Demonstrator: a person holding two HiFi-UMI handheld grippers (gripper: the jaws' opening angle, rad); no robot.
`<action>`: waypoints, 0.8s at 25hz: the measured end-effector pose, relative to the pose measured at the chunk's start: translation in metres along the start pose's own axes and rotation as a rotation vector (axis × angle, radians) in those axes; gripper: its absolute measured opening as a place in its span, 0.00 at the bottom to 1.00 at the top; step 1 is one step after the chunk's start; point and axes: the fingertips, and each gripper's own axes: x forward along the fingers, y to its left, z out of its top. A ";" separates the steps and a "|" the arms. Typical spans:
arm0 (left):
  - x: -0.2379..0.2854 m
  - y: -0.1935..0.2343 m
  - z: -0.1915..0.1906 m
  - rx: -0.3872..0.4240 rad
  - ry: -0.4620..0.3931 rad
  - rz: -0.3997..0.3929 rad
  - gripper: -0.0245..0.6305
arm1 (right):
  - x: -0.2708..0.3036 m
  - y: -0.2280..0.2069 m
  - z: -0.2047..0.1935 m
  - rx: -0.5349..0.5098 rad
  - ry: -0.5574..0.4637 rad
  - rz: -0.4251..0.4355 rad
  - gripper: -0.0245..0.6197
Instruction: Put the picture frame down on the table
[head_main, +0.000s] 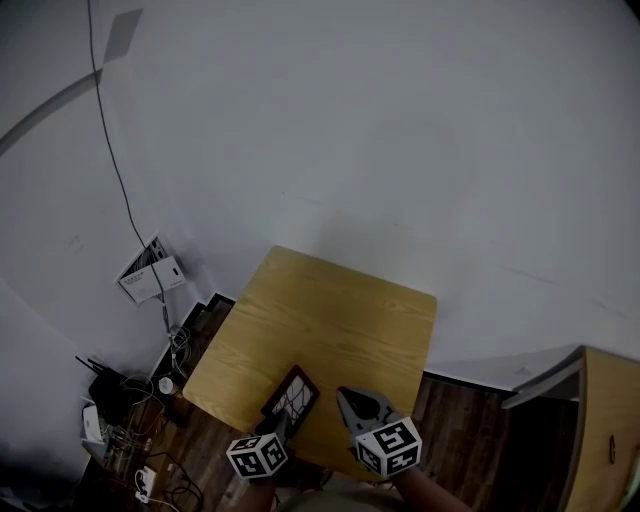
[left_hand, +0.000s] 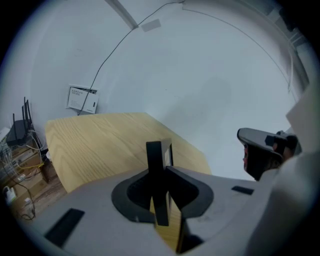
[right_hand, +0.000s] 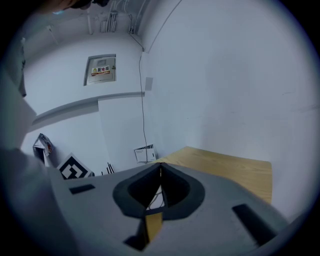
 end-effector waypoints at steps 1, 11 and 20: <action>0.000 0.002 -0.001 0.003 0.003 0.006 0.10 | 0.001 0.001 0.000 -0.001 0.000 0.003 0.04; 0.006 0.017 -0.001 0.045 0.001 0.072 0.20 | 0.006 0.002 -0.003 -0.002 0.016 0.011 0.04; 0.008 0.037 -0.005 0.074 0.008 0.181 0.34 | 0.007 0.002 -0.009 0.000 0.034 0.010 0.04</action>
